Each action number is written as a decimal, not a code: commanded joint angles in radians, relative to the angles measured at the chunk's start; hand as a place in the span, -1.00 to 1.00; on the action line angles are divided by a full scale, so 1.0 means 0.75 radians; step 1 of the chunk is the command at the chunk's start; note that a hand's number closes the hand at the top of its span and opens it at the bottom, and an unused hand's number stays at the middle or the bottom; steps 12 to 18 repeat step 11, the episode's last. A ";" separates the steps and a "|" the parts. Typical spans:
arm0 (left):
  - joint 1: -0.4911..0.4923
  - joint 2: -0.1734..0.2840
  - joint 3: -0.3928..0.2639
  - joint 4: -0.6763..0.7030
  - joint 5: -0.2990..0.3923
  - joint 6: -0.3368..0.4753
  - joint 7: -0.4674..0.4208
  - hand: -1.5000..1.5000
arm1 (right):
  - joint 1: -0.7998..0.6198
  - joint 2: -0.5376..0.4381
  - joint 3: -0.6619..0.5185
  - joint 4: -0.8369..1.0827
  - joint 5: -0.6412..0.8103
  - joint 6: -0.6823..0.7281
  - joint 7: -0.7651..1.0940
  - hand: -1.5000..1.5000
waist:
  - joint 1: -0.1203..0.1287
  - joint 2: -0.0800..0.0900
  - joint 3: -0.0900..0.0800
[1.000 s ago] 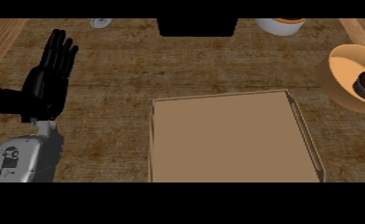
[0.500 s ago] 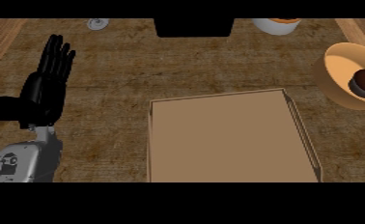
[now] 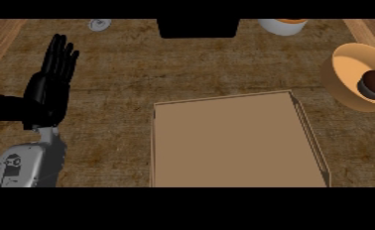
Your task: Pick the cupcake from the tray and place it in the pot
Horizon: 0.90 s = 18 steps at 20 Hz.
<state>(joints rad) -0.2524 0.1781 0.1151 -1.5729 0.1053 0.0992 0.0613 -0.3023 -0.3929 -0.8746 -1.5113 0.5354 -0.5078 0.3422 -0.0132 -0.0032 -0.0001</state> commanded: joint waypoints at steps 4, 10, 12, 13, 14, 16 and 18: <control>-0.020 0.011 0.023 0.053 0.015 -0.036 -0.032 0.00 | 0.285 0.014 -0.133 -0.280 -0.216 0.094 -0.007 -1.00 | 0.004 0.001 0.000; -0.030 -0.018 0.001 -0.047 0.005 0.019 0.081 0.00 | 0.450 0.059 -0.229 -0.312 -0.375 0.154 -0.111 -1.00 | 0.011 0.002 0.001; -0.105 0.032 0.058 0.120 0.038 -0.051 -0.017 0.00 | 0.514 0.023 -0.302 -0.367 -0.451 0.239 -0.069 -1.00 | -0.002 0.002 0.000; -0.105 0.032 0.058 0.120 0.038 -0.051 -0.017 0.00 | 0.514 0.023 -0.302 -0.367 -0.451 0.239 -0.069 -1.00 | -0.002 0.002 0.000; -0.105 0.032 0.058 0.120 0.038 -0.051 -0.017 0.00 | 0.514 0.023 -0.302 -0.367 -0.451 0.239 -0.069 -1.00 | -0.002 0.002 0.000; -0.105 0.032 0.058 0.120 0.038 -0.051 -0.017 0.00 | 0.514 0.023 -0.302 -0.367 -0.451 0.239 -0.069 -1.00 | -0.002 0.002 0.000; -0.105 0.032 0.058 0.120 0.038 -0.051 -0.017 0.00 | 0.514 0.023 -0.302 -0.367 -0.451 0.239 -0.069 -1.00 | -0.002 0.002 0.000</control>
